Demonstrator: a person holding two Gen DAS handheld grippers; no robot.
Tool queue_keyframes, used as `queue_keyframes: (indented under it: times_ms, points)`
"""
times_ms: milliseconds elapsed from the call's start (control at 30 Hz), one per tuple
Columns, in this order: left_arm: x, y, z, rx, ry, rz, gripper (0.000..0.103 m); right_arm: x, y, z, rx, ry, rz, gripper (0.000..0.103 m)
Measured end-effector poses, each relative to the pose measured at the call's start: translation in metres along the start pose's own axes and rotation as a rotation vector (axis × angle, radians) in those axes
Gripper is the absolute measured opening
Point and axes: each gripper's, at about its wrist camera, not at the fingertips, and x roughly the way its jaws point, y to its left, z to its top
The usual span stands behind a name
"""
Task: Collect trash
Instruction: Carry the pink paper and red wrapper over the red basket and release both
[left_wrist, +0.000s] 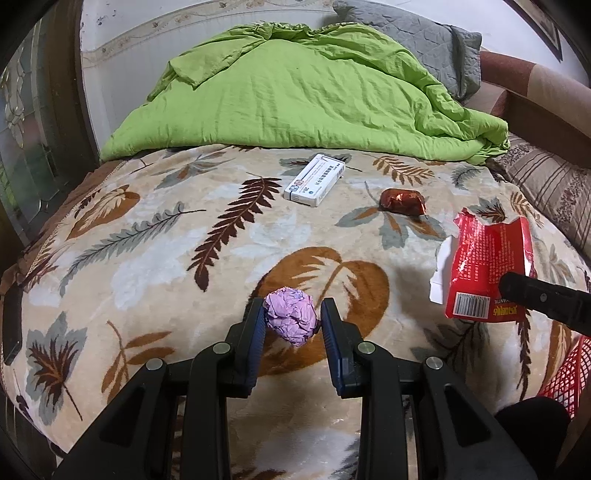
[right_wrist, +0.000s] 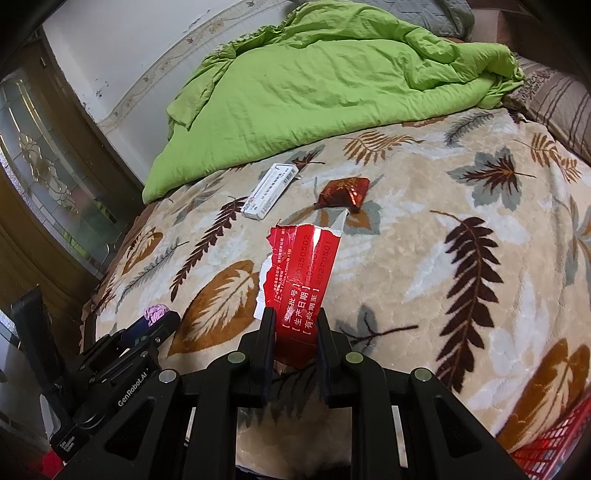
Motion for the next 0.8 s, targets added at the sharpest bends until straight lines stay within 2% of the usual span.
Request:
queue_keyframes:
  times_ms: [267,500,667,800]
  points:
    - [-0.009,-0.010,0.003,0.022,-0.013,-0.038,0.029,-0.029,-0.019,-0.008,0.038,-0.014,-0.032,0.021]
    - [-0.018,-0.029,0.006,0.060,-0.022,-0.076,0.029,-0.072,-0.050,-0.017,0.107,-0.050,-0.070,0.021]
    - [-0.032,-0.062,0.011,0.122,-0.030,-0.147,0.029,-0.113,-0.075,-0.029,0.151,-0.090,-0.124,0.021]
    - [-0.050,-0.104,0.017,0.193,-0.029,-0.263,0.029,-0.162,-0.110,-0.048,0.220,-0.131,-0.205,0.021]
